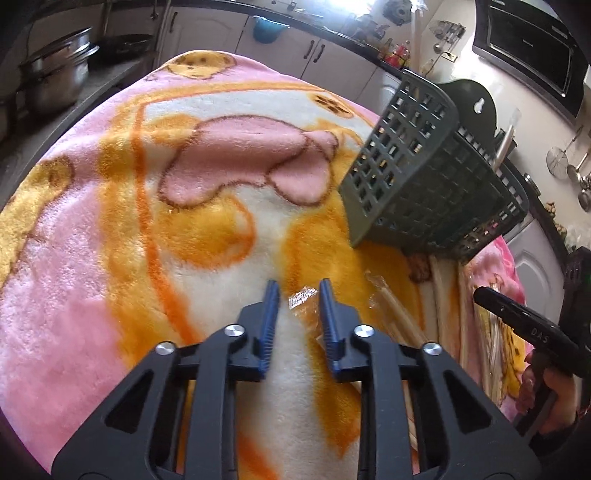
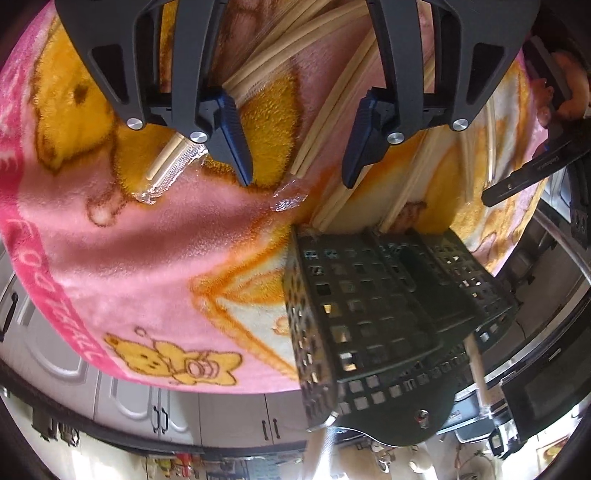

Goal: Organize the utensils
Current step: 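Close the left tool on a wrapped chopstick while the right tool grasps another, then raise the left tool's chopstick above the caddy while the right tool carries its own, then open the left tool over the caddy while the right tool releases its chopstick, then move both open tools back toward the remaining chopsticks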

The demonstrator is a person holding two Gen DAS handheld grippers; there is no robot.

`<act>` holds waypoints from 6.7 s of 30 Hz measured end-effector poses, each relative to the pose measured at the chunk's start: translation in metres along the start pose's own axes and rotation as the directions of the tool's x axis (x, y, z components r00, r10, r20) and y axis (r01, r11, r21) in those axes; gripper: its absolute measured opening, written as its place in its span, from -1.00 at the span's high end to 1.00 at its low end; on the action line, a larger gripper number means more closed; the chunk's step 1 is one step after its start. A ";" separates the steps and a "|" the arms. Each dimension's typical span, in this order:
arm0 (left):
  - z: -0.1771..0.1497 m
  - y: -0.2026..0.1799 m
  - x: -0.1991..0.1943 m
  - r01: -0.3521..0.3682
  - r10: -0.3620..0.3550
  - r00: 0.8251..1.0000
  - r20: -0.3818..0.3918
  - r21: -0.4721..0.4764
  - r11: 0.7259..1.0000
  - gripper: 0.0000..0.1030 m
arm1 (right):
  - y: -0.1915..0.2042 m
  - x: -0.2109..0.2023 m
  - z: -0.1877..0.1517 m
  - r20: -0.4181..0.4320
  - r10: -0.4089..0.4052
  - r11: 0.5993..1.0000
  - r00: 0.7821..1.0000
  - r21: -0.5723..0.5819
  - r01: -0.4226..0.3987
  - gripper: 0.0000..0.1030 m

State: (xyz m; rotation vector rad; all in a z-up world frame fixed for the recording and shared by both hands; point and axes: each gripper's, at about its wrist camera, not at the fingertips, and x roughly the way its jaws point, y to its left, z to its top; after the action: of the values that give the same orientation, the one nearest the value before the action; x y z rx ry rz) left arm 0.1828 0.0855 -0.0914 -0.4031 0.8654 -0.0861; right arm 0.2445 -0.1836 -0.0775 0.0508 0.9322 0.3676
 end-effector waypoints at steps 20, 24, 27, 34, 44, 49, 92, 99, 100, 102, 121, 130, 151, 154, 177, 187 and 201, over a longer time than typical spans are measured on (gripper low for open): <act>0.002 0.023 -0.009 0.094 -0.092 0.995 0.024 -0.099 0.991 0.97 | -0.021 -0.011 0.008 0.056 0.020 0.998 0.998 0.066 -0.024 0.81; 0.006 0.019 -0.028 0.117 -0.110 0.991 0.074 -0.092 0.989 0.98 | -0.013 -0.038 0.009 0.117 0.028 0.999 0.993 0.042 -0.033 0.82; 0.012 0.011 -0.046 0.136 -0.128 0.985 0.117 -0.066 0.989 0.98 | -0.004 -0.058 0.012 0.168 0.044 0.999 0.985 0.015 -0.047 0.82; 0.030 -0.021 -0.088 0.207 -0.205 0.955 0.212 0.016 0.978 0.98 | 0.020 -0.112 0.019 0.282 0.093 0.995 0.955 -0.061 -0.078 0.83; 0.052 -0.078 -0.124 0.283 -0.319 0.911 0.260 0.168 0.944 0.98 | 0.044 -0.167 0.026 0.385 0.143 0.984 0.912 -0.150 -0.091 0.83; 0.061 -0.102 -0.133 0.317 -0.371 0.890 0.265 0.223 0.922 0.99 | 0.047 -0.183 0.030 0.427 0.143 0.982 0.893 -0.172 -0.075 0.83; 0.174 -0.213 -0.160 0.330 -0.498 0.783 0.372 0.430 0.840 0.99 | 0.052 -0.268 0.131 0.693 0.077 0.980 0.716 -0.183 0.072 0.83; 0.183 -0.210 -0.142 0.317 -0.476 0.789 0.388 0.407 0.857 0.99 | 0.048 -0.255 0.146 0.702 0.050 0.984 0.710 -0.155 0.084 0.83; 0.184 -0.209 -0.139 0.318 -0.474 0.791 0.387 0.401 0.859 0.99 | 0.048 -0.253 0.147 0.700 0.050 0.985 0.713 -0.153 0.081 0.83; 0.184 -0.206 -0.131 0.317 -0.467 0.797 0.383 0.392 0.863 0.99 | 0.048 -0.243 0.148 0.690 0.049 0.985 0.722 -0.155 0.081 0.83; 0.172 -0.187 -0.078 0.303 -0.425 0.838 0.342 0.355 0.884 0.99 | 0.041 -0.168 0.141 0.618 0.025 0.990 0.786 -0.124 0.066 0.83; 0.156 -0.180 -0.060 0.279 -0.395 0.858 0.327 0.349 0.895 0.99 | 0.043 -0.146 0.134 0.601 0.018 0.992 0.799 -0.112 0.062 0.83; 0.138 -0.158 -0.047 0.288 -0.385 0.867 0.318 0.313 0.905 0.98 | 0.033 -0.125 0.120 0.565 0.002 0.997 0.825 -0.062 0.039 0.55; 0.136 -0.155 -0.049 0.279 -0.377 0.868 0.322 0.311 0.909 0.96 | 0.029 -0.128 0.116 0.563 -0.007 0.998 0.827 -0.051 0.043 0.40; 0.112 -0.127 -0.096 0.181 -0.276 0.870 0.408 0.256 0.950 -0.75 | 0.017 -0.153 0.085 0.549 -0.030 0.997 0.836 -0.041 0.063 -0.12; 0.097 -0.111 -0.106 0.149 -0.231 0.877 0.421 0.219 0.964 -0.79 | 0.021 -0.165 0.071 0.563 -0.022 0.996 0.826 -0.058 0.066 -0.34; 0.071 -0.102 -0.105 0.108 -0.192 0.899 0.393 0.226 0.968 -0.79 | 0.026 -0.170 0.043 0.556 -0.036 0.992 0.830 -0.082 0.098 -0.43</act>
State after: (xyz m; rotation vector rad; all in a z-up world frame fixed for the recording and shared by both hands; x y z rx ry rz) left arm 0.1772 0.0386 0.0638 -0.2845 0.3997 -0.2216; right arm 0.1797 -0.2106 0.0857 0.0237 0.3323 0.3114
